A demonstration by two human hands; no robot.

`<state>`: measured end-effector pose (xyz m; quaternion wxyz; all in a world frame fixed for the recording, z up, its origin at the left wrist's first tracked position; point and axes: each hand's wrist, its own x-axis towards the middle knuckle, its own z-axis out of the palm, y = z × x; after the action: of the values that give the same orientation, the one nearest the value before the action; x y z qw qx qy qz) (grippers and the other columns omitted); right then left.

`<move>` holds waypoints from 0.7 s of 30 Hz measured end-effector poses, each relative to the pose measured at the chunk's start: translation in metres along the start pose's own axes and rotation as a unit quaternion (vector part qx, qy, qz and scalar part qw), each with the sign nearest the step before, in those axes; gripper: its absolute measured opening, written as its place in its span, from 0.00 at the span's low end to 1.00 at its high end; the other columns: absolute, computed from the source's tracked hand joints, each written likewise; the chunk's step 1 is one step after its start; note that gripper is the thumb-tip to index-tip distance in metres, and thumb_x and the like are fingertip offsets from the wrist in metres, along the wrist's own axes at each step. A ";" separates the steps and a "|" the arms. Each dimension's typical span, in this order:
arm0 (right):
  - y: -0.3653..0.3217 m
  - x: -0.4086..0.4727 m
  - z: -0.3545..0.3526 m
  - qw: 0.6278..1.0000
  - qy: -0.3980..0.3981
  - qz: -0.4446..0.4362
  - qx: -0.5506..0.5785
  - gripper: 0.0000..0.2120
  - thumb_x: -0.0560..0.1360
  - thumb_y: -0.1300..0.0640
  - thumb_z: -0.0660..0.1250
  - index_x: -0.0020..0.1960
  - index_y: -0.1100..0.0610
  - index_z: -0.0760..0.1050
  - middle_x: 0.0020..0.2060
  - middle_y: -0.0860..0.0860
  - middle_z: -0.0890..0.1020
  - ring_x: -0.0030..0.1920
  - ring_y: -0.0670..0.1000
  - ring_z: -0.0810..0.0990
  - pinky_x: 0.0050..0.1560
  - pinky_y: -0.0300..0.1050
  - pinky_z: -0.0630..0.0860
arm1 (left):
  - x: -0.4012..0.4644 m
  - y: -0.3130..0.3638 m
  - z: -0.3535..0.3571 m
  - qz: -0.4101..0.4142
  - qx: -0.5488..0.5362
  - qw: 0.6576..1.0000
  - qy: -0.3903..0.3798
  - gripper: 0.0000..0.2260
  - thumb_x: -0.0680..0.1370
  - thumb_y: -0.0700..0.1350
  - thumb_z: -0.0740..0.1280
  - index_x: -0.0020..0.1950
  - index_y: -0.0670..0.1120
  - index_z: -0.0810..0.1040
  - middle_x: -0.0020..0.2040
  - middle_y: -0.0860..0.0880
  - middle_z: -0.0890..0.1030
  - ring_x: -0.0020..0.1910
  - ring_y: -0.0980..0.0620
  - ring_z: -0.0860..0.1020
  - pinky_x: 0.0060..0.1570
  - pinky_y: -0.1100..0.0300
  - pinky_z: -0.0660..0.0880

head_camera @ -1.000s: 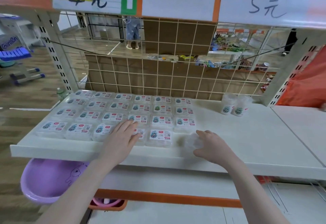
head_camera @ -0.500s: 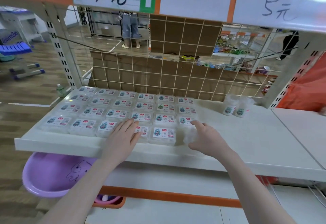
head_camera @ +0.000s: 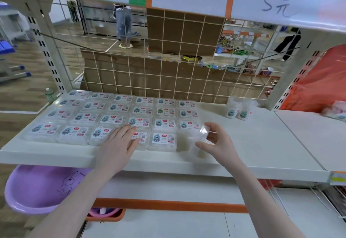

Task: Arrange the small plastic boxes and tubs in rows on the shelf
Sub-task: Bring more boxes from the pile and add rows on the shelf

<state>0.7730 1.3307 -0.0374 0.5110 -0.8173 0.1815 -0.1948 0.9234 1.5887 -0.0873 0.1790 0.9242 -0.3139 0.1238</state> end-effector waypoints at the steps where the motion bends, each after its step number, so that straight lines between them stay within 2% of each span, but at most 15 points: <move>1: 0.004 -0.004 -0.005 1.000 0.006 -0.002 0.004 0.27 0.65 0.62 0.76 0.61 0.51 0.70 0.52 0.45 0.78 0.53 0.44 0.78 0.54 0.38 0.75 | 0.000 0.000 0.001 -0.002 -0.002 1.000 0.001 0.18 0.79 0.48 0.63 0.68 0.44 0.73 0.68 0.46 0.73 0.68 0.45 0.69 0.70 0.52 0.59; 4: 0.013 -0.012 -0.016 0.999 0.001 -0.011 -0.032 0.30 0.66 0.63 0.75 0.64 0.52 0.69 0.52 0.47 0.77 0.52 0.45 0.77 0.54 0.35 0.73 | 0.000 -0.002 0.003 -0.005 0.002 1.000 0.005 0.18 0.79 0.47 0.63 0.67 0.43 0.74 0.68 0.45 0.73 0.68 0.44 0.70 0.69 0.50 0.61; 7: 0.025 -0.016 -0.022 0.993 -0.031 0.003 -0.115 0.30 0.66 0.62 0.74 0.66 0.54 0.69 0.55 0.49 0.74 0.54 0.47 0.76 0.54 0.38 0.72 | 0.001 -0.001 0.003 -0.001 0.008 1.000 0.004 0.18 0.79 0.47 0.63 0.67 0.43 0.74 0.67 0.45 0.74 0.67 0.44 0.71 0.68 0.50 0.63; 11: 0.033 -0.013 -0.021 0.978 -0.054 0.007 -0.201 0.31 0.67 0.60 0.73 0.68 0.58 0.68 0.57 0.49 0.72 0.53 0.44 0.72 0.50 0.29 0.64 | 0.000 -0.001 0.002 0.003 0.010 1.000 0.001 0.18 0.80 0.49 0.61 0.68 0.43 0.73 0.68 0.45 0.73 0.68 0.45 0.69 0.70 0.51 0.60; 14: 0.031 -0.009 -0.021 0.970 -0.070 0.009 -0.232 0.33 0.67 0.59 0.73 0.70 0.59 0.67 0.61 0.52 0.72 0.57 0.48 0.73 0.52 0.30 0.63 | 0.000 0.000 0.001 -0.003 0.003 1.000 0.000 0.21 0.81 0.53 0.56 0.68 0.43 0.73 0.68 0.45 0.72 0.68 0.45 0.69 0.70 0.51 0.60; 17: 0.027 -0.007 -0.023 0.960 -0.090 0.007 -0.266 0.34 0.68 0.57 0.73 0.71 0.60 0.66 0.62 0.53 0.72 0.60 0.50 0.73 0.54 0.32 0.64 | 0.000 0.002 -0.001 0.005 -0.001 1.000 -0.002 0.28 0.77 0.57 0.49 0.67 0.42 0.73 0.68 0.44 0.73 0.68 0.44 0.70 0.70 0.50 0.61; 19: 0.021 -0.006 -0.025 0.952 -0.096 0.004 -0.290 0.34 0.68 0.54 0.73 0.71 0.59 0.65 0.61 0.53 0.73 0.59 0.51 0.73 0.55 0.36 0.66 | 0.000 0.001 -0.001 0.008 -0.001 1.000 -0.005 0.27 0.78 0.56 0.49 0.68 0.42 0.73 0.68 0.44 0.73 0.68 0.44 0.69 0.71 0.49 0.61; 21: 0.014 -0.008 -0.027 0.946 -0.091 0.003 -0.312 0.35 0.69 0.50 0.72 0.72 0.57 0.65 0.60 0.52 0.74 0.59 0.51 0.74 0.55 0.39 0.67 | 0.000 0.000 0.000 0.005 -0.002 1.000 -0.005 0.23 0.80 0.54 0.54 0.68 0.42 0.73 0.68 0.44 0.73 0.68 0.43 0.70 0.70 0.49 0.62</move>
<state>0.7507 1.3082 -0.0403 0.2454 -0.9494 0.1890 -0.0519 0.9234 1.5887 -0.0871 0.1786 0.9229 -0.3193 0.1197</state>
